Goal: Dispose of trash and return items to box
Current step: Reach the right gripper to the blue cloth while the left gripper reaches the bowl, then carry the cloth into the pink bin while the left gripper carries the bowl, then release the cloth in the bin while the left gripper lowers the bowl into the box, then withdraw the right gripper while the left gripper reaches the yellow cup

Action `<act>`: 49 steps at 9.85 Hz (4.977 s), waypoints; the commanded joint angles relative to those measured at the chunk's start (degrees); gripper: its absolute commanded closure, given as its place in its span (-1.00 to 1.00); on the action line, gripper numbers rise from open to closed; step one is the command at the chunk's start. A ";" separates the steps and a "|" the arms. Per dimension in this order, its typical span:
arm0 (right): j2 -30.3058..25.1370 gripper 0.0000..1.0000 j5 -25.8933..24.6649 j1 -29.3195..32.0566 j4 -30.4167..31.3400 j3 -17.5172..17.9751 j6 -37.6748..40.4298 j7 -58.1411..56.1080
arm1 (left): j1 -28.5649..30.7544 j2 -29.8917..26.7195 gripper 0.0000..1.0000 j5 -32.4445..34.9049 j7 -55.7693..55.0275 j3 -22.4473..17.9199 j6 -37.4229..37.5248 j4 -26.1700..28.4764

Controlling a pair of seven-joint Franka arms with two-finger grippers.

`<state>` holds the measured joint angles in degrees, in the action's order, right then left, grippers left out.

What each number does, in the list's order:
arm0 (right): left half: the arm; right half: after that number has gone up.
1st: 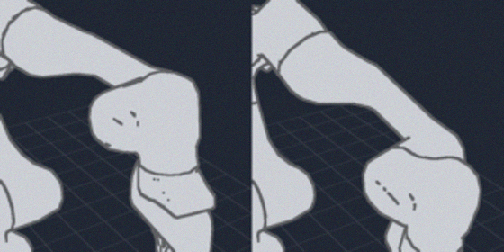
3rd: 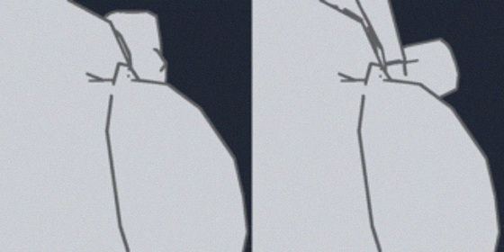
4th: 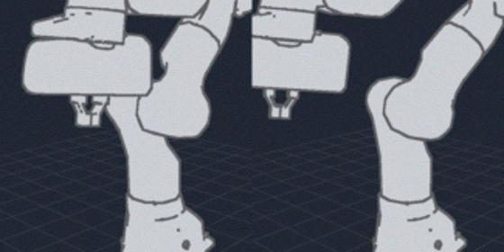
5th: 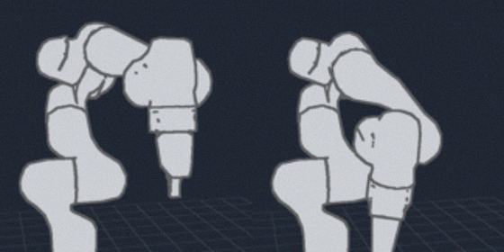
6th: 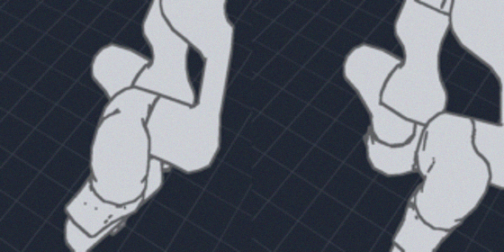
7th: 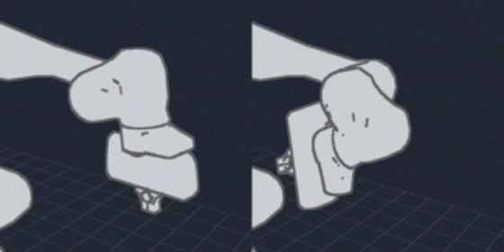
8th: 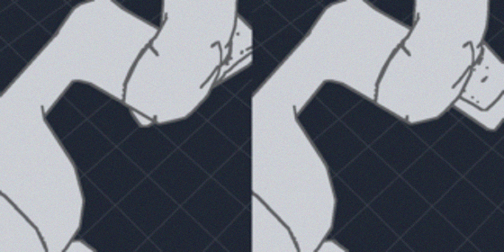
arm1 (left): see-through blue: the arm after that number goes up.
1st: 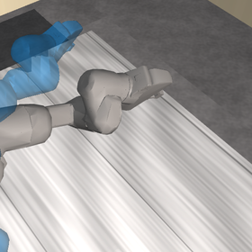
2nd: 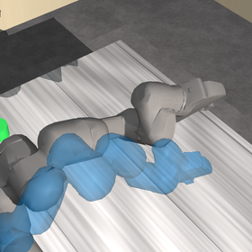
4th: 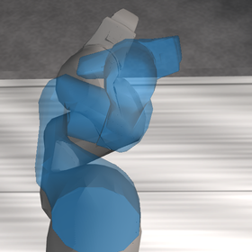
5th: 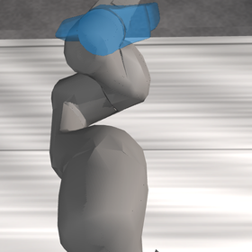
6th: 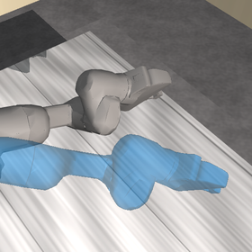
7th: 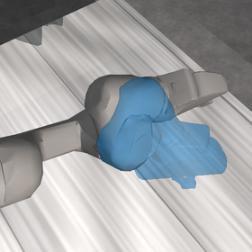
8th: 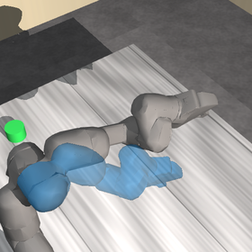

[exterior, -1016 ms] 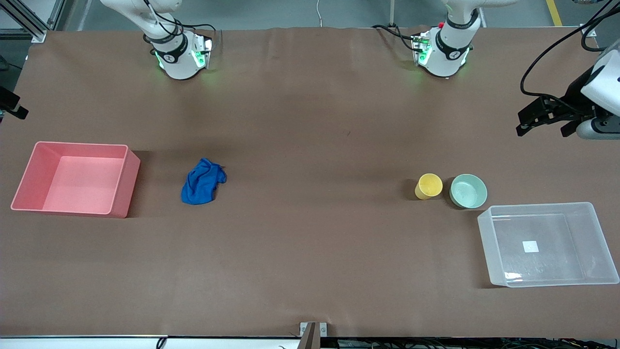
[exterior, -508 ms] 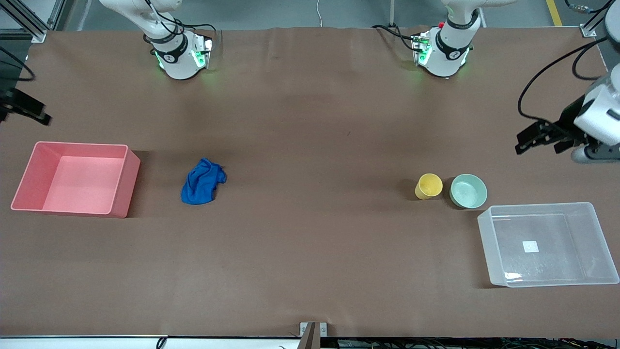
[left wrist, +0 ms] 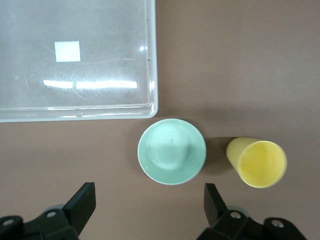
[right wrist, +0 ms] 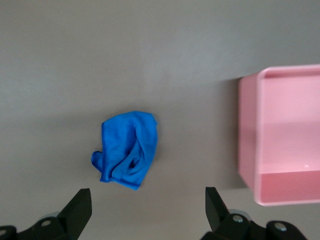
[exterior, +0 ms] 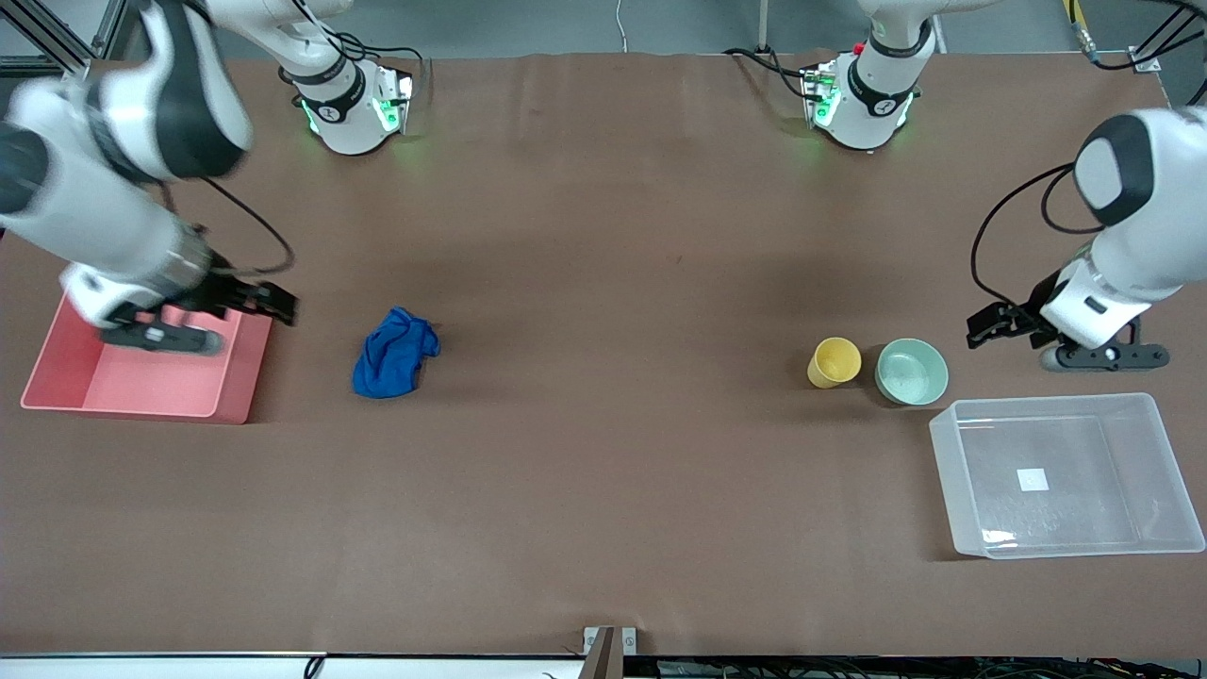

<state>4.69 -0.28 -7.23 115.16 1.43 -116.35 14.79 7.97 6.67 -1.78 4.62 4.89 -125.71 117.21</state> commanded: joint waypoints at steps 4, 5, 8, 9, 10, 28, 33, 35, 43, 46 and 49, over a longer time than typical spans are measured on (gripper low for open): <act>14.28 -1.00 -0.43 -3.83 10.77 2.18 -23.89 6.74 | 2.83 11.15 -0.91 -0.60 3.03 0.29 -11.20 3.19; 15.25 -1.00 -0.43 -3.67 12.09 2.18 -26.54 6.57 | 3.01 12.73 -0.89 -0.60 3.11 0.21 -12.35 3.29; 17.45 -0.75 -0.51 -3.76 12.37 2.18 -26.91 6.74 | 4.42 15.29 -0.77 -0.51 4.95 0.29 -15.08 4.69; 17.72 -0.07 -0.51 -3.50 12.37 2.18 -26.57 6.74 | 4.51 16.08 -0.72 -0.51 5.05 0.29 -16.13 4.95; 17.72 0.66 -0.51 -3.49 12.28 2.18 -26.65 6.92 | 4.42 17.31 -0.69 -0.51 5.05 0.38 -16.93 5.13; 6.28 0.97 -2.61 4.33 -6.73 -24.63 9.78 -34.29 | 3.98 21.50 1.00 -0.16 9.88 1.88 7.76 -32.16; 16.21 0.93 -2.63 9.16 1.29 -24.63 -12.83 -44.75 | 4.42 37.26 0.99 -0.24 18.23 -0.31 3.57 -45.93; 18.33 -0.70 -2.01 8.64 1.12 -24.54 -13.73 -44.67 | 4.42 41.21 1.00 -0.16 19.45 -2.77 -1.88 -45.93; 0.18 -1.00 -1.31 10.73 -9.42 -11.49 8.39 -19.17 | 5.56 45.28 -0.04 0.02 21.48 -3.57 -7.00 -45.23; -5.04 -1.00 -1.04 12.07 -18.96 -6.08 22.06 -12.59 | 5.65 36.78 -0.84 -0.16 21.05 -2.96 -2.46 -42.34; -5.39 -1.00 -1.04 11.10 -29.37 -7.05 33.88 -13.91 | 5.30 28.34 -0.84 -0.68 18.34 0.80 11.15 -40.41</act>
<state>-1.51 -1.70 3.36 88.27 -6.04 -84.93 1.38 13.39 38.70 -1.86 24.36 3.71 -117.67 72.01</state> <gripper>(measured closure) 0.000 0.075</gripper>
